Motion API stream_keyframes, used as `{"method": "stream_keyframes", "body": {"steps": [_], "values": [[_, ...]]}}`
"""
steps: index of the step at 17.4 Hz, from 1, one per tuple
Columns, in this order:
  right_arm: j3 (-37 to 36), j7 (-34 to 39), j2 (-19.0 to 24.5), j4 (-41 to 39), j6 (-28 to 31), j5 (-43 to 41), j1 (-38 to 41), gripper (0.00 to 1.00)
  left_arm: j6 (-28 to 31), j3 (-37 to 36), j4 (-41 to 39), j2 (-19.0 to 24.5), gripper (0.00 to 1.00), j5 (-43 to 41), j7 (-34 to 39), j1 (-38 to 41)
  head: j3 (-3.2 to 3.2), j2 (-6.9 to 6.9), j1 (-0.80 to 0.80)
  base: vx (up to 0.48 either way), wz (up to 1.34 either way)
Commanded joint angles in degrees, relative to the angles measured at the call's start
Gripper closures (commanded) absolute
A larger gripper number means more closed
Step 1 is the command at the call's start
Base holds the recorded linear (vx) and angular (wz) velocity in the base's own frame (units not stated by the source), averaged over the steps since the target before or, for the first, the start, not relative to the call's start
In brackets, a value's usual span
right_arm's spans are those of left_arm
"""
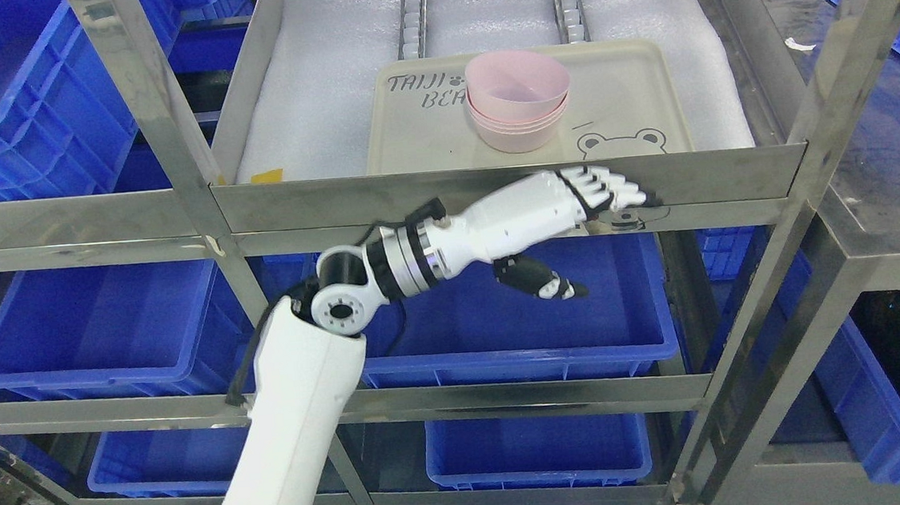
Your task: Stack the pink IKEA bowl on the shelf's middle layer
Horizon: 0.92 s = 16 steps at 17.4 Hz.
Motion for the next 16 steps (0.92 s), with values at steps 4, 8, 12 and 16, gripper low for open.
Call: {"method": "stream_keyframes", "body": {"steps": [4,8,12,16], "values": [[0.0,0.0,-1.0,-1.0,0.0,0.0,0.2,0.00,0.0,-3.4,0.9,1.0,0.07,1.6,1.1,25.4,0.00,0.00,0.00,0.001,0.00],[0.0,0.0,-1.0,-1.0,0.0,0.0,0.2,0.00,0.0,-1.3,1.1,1.0,0.05,5.1,21.7,31.7,0.00,0.00,0.00,0.001,0.00],[0.0,0.0,-1.0,-1.0,0.0,0.0,0.2,0.00,11.6,-0.6,-0.5,1.0,0.06,6.3,38.3,31.4,0.00,0.00,0.00,0.000,0.00],[0.0,0.0,-1.0,-1.0,0.0,0.0,0.3,0.00,31.0,0.3,-10.3,1.0,0.04,15.0,45.3,31.2,0.00,0.00,0.00,0.000,0.00]]}}
